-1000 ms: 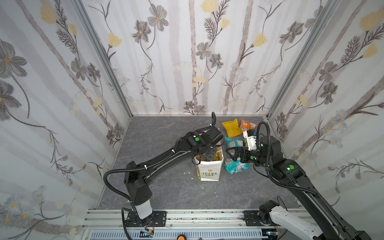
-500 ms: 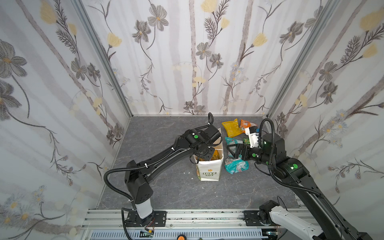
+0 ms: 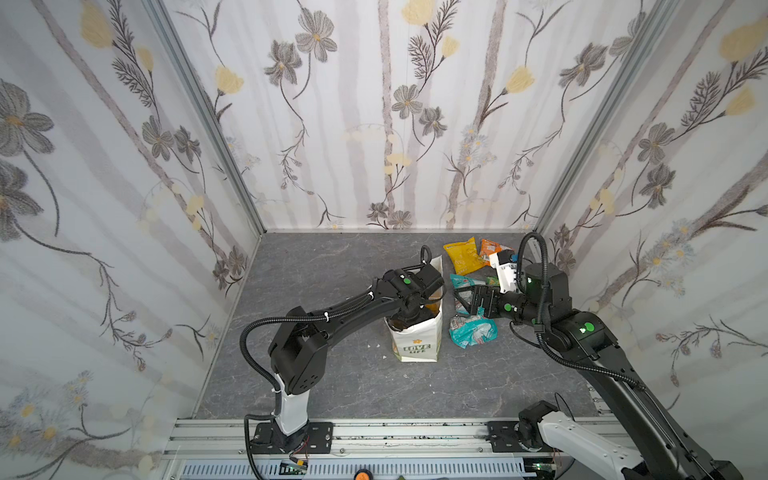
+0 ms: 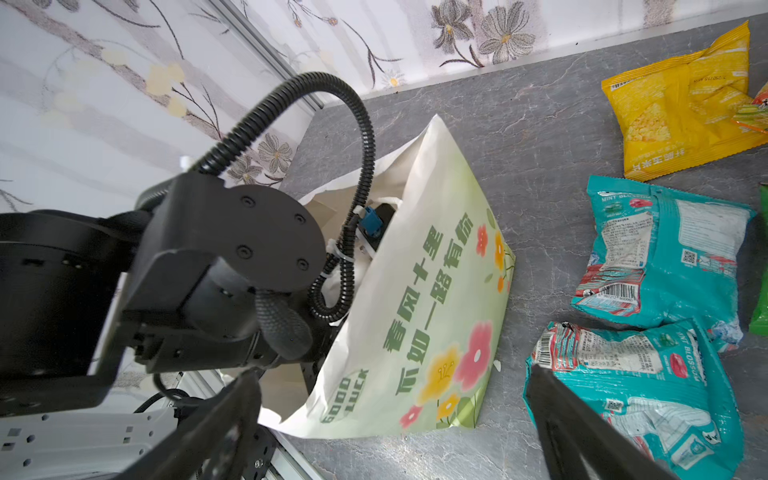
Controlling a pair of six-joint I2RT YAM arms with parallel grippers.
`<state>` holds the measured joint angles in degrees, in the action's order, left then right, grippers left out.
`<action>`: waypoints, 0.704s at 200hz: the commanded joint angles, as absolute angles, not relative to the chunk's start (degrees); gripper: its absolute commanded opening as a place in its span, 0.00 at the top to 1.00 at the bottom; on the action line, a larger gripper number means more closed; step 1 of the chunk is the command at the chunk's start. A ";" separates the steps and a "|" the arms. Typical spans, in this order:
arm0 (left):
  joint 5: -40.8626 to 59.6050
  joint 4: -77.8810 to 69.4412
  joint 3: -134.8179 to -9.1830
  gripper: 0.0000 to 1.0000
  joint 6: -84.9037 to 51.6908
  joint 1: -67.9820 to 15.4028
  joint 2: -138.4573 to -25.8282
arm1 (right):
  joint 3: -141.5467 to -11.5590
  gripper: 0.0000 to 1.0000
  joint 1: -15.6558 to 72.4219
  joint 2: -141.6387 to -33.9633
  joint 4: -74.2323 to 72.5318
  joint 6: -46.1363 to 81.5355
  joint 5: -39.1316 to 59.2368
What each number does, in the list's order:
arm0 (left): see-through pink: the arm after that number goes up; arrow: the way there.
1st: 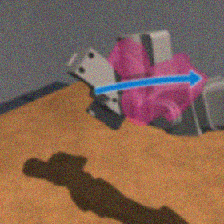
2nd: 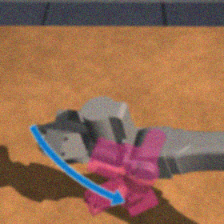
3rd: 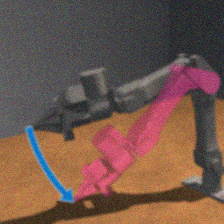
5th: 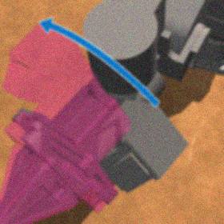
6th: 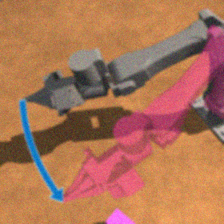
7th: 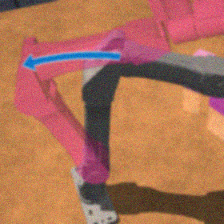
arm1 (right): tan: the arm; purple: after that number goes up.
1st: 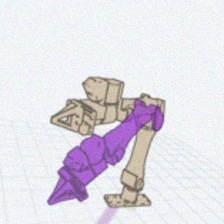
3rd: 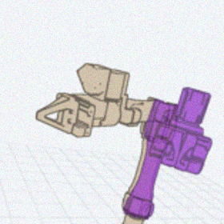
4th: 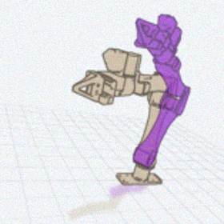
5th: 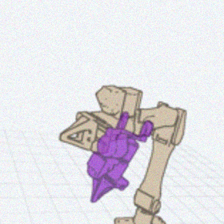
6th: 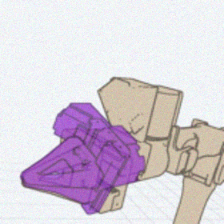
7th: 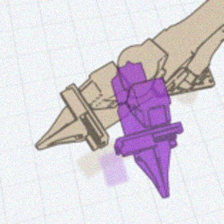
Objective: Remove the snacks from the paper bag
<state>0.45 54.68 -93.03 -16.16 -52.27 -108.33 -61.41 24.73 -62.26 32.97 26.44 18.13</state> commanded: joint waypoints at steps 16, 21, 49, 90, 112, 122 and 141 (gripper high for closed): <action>1.34 52.98 -93.34 0.12 -15.81 -51.94 -110.32 | -60.93 0.01 24.37 -61.79 32.18 25.22 19.50; 1.55 52.76 -93.21 0.11 -15.82 -51.95 -110.20 | -60.74 0.01 24.35 -61.66 32.22 25.22 19.51; 3.54 54.41 -92.86 0.05 -16.34 -51.78 -112.55 | -60.30 0.01 24.13 -60.78 32.11 25.22 19.51; 5.41 50.55 -87.53 0.00 -18.23 -51.88 -115.17 | -59.47 0.01 24.08 -59.85 32.29 25.48 19.60; 5.74 49.26 -86.30 0.00 -18.54 -51.94 -116.63 | -59.53 0.01 24.02 -59.41 32.61 25.49 19.51; 5.14 49.06 -85.94 0.00 -18.63 -52.10 -117.15 | -59.58 0.01 24.03 -59.32 32.74 25.53 19.47; 2.90 48.98 -85.22 0.01 -19.03 -52.08 -118.35 | -59.68 0.00 23.96 -59.14 32.72 25.49 19.45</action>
